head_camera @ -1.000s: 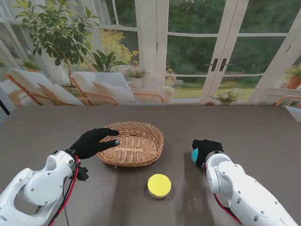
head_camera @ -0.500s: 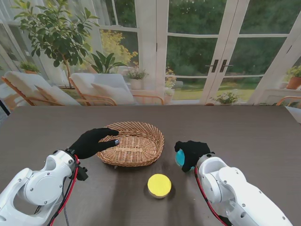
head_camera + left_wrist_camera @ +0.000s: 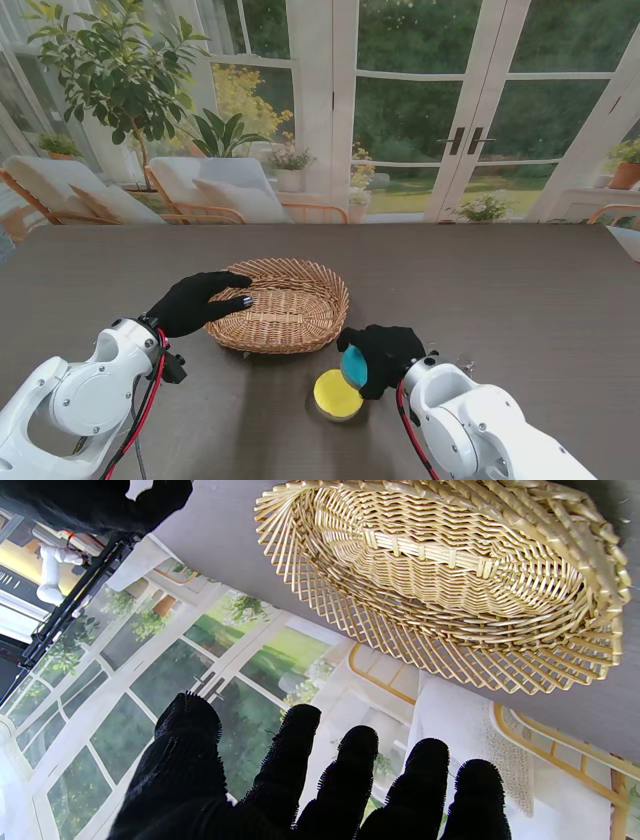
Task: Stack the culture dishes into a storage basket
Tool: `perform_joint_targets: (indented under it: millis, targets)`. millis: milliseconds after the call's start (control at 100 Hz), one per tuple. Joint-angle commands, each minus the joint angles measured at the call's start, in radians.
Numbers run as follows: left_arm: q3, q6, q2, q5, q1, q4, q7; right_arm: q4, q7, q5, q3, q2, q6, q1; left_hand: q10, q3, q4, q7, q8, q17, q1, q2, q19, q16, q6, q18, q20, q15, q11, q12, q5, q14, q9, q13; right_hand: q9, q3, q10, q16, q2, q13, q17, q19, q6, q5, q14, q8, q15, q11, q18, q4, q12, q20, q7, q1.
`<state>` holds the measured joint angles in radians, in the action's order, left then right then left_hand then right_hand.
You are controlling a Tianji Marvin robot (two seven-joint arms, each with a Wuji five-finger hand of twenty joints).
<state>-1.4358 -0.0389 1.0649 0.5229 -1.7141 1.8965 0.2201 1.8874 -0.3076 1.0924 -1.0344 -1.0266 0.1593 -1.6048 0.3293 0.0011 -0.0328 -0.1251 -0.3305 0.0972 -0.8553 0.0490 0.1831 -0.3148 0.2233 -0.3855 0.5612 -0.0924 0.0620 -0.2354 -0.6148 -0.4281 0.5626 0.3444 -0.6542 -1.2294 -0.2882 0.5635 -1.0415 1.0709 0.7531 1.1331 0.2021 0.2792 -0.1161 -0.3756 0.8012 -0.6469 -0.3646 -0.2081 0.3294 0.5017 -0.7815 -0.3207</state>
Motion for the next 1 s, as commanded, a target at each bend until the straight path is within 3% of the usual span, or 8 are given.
perform_joint_targets:
  millis: [0,330,480,990]
  targets:
    - [-0.003,-0.003,0.003,0.000,-0.005,0.006,0.017,0.005,-0.002,0.010,0.027,-0.002,-0.012,-0.015,0.008,-0.011,0.033,-0.002,-0.002,0.000,-0.026,-0.038,0.002,0.001,0.004,-0.007,0.012,-0.005,-0.007,-0.005,-0.016,-0.012,0.004,0.027,-0.013,-0.089,0.057,0.010,0.094,-0.014,-0.042,0.038,-0.002,0.062,-0.007,-0.001,0.017,-0.061,-0.025,0.071,0.043,0.001,-0.058,-0.075]
    - [-0.004,0.003,0.003,0.007,-0.008,0.010,0.016,-0.040,0.053,0.024,0.109,-0.003,0.000,0.011,0.007,-0.011,0.032,-0.002,-0.002,0.000,-0.025,-0.039,0.002,0.001,0.001,-0.007,0.011,-0.005,-0.007,-0.004,-0.017,-0.011,0.004,0.028,0.014,-0.083,0.051,0.008,0.100,-0.032,-0.056,0.036,-0.005,0.059,-0.011,-0.003,0.018,-0.066,-0.022,0.069,0.044,0.004,-0.054,-0.065]
    - [-0.004,0.002,0.003,0.008,-0.008,0.009,0.017,0.010,0.036,0.055,0.073,-0.001,-0.019,-0.031,0.006,-0.011,0.033,-0.002,-0.002,0.000,-0.026,-0.039,0.002,0.001,0.002,-0.006,0.011,-0.005,-0.007,-0.005,-0.017,-0.011,0.005,0.028,0.020,-0.082,0.055,0.006,0.100,-0.039,-0.067,0.035,-0.002,0.059,-0.013,-0.005,0.018,-0.067,-0.018,0.067,0.044,0.006,-0.054,-0.060]
    - [-0.004,0.004,0.003,0.009,-0.009,0.009,0.016,-0.015,0.066,0.085,0.110,0.000,-0.028,-0.015,0.008,-0.010,0.033,-0.002,-0.002,0.000,-0.026,-0.039,0.002,0.001,0.002,-0.008,0.011,-0.005,-0.007,-0.005,-0.017,-0.011,0.004,0.028,0.061,-0.070,0.061,0.001,0.113,-0.088,-0.112,0.034,0.006,0.051,-0.029,-0.005,0.013,-0.066,-0.012,0.064,0.040,0.016,-0.041,-0.041]
